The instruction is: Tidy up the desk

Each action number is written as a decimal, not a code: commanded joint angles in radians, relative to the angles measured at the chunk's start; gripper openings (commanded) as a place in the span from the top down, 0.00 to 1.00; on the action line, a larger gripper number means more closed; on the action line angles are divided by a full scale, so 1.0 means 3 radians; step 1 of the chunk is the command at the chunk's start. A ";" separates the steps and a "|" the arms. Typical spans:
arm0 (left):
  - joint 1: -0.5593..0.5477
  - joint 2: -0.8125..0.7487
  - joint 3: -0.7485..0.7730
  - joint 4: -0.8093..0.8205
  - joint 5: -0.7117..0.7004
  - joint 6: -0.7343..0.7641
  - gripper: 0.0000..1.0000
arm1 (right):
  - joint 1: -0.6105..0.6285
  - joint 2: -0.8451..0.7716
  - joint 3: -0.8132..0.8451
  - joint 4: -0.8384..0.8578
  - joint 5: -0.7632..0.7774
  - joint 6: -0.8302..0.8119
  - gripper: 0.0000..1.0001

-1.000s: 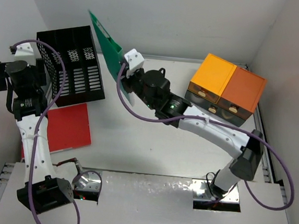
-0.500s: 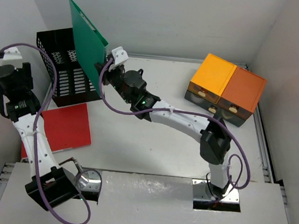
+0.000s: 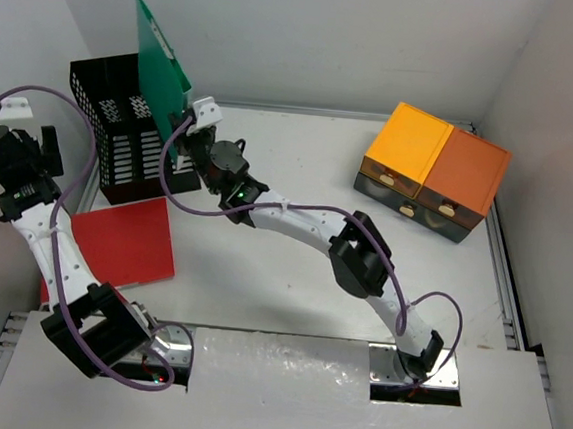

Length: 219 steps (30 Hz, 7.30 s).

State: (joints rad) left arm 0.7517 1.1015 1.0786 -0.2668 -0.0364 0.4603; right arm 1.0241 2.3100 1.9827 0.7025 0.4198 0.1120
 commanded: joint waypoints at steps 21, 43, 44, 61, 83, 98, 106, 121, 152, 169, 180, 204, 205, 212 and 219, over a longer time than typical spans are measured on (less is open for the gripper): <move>0.0000 0.0173 0.0127 0.0015 0.0628 -0.0149 0.03 | 0.0247 0.0134 -0.0130 0.1288 0.0084 -0.0777 1.00; 0.0000 0.0133 0.0168 -0.0118 0.0807 -0.0138 0.03 | 0.0631 0.0066 -0.0106 0.2042 0.0513 -0.1805 1.00; 0.0005 0.0133 0.0168 -0.0123 0.0807 -0.0143 0.03 | 0.0626 0.0118 0.0057 0.1970 0.0493 -0.1810 1.00; 0.0005 0.0133 0.0173 -0.0159 0.0950 -0.0179 0.03 | 0.0437 0.0747 0.0708 0.1257 0.0554 -0.1483 1.00; 0.0005 0.0245 0.0229 -0.0169 0.0996 -0.0220 0.03 | 0.0600 0.0102 -0.0040 0.1990 0.0411 -0.1784 1.00; 0.0005 0.0112 0.0153 -0.0225 0.0960 -0.0062 0.02 | 0.0278 0.0839 0.0958 0.0993 0.0615 -0.1084 1.00; 0.0005 0.0076 0.0173 -0.0266 0.0986 -0.0067 0.02 | 0.0242 0.0977 0.1040 0.0864 0.0595 -0.0900 1.00; 0.0005 0.0061 0.0158 -0.0322 0.1128 -0.0113 0.02 | 0.0084 0.1320 0.1127 0.0629 0.0610 -0.0506 1.00; 0.0000 -0.0302 -0.0195 -0.1396 0.1124 0.0752 0.02 | 0.0212 -0.0536 -0.1173 0.1135 -0.0147 -0.0491 0.10; 0.0010 -0.0461 -0.0286 -0.2045 0.0884 0.1329 0.02 | 0.0171 -0.1585 -0.2671 -0.0306 -0.0963 0.0479 0.11; 0.0010 -0.0711 -0.0977 -0.1805 0.0894 0.1043 0.02 | 0.0043 -0.0175 -0.1721 -0.0389 -0.2488 0.2647 0.37; 0.0010 -0.0701 -0.1039 -0.1698 0.0955 0.0920 0.02 | 0.0196 0.0369 -0.1966 0.0333 -0.2606 0.3799 0.44; 0.0010 -0.0701 -0.1039 -0.1693 0.0955 0.0910 0.02 | 0.0201 0.0369 -0.1971 0.0343 -0.2606 0.3814 0.44; 0.0010 -0.0675 -0.1075 -0.1657 0.0960 0.0915 0.02 | 0.0222 0.0558 -0.1803 0.0317 -0.2657 0.3906 0.48; 0.0010 -0.0691 -0.1121 -0.1616 0.0945 0.0930 0.02 | 0.0227 0.0655 -0.1736 0.0241 -0.2611 0.3876 0.53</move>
State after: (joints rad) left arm 0.7525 0.9031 0.7448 -0.7948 0.2298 0.7433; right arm 1.0843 2.4889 1.4372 0.7818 -0.3744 1.2907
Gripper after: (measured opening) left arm 0.980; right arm 0.476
